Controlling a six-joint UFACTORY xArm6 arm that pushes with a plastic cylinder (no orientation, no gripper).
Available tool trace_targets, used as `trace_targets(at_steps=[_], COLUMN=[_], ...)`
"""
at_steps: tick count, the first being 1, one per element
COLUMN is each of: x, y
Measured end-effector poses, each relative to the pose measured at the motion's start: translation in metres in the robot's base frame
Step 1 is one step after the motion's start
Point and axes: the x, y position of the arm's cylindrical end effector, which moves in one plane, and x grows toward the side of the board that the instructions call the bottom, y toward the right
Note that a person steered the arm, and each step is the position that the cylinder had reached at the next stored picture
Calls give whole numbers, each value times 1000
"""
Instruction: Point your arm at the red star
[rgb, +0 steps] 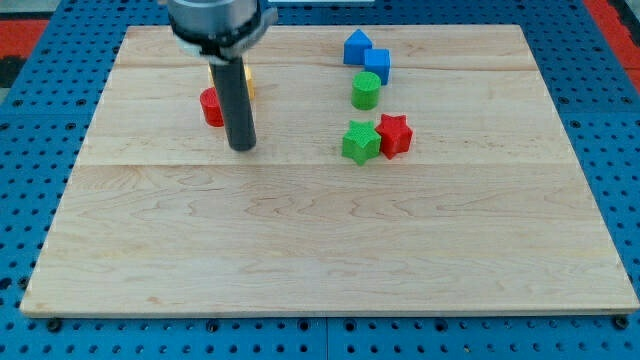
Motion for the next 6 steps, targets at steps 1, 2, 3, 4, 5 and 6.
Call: trace_targets(at_steps=[1, 2, 3, 4, 5, 6], x=[32, 40, 38, 18, 6, 6], y=[43, 130, 184, 187, 187, 189])
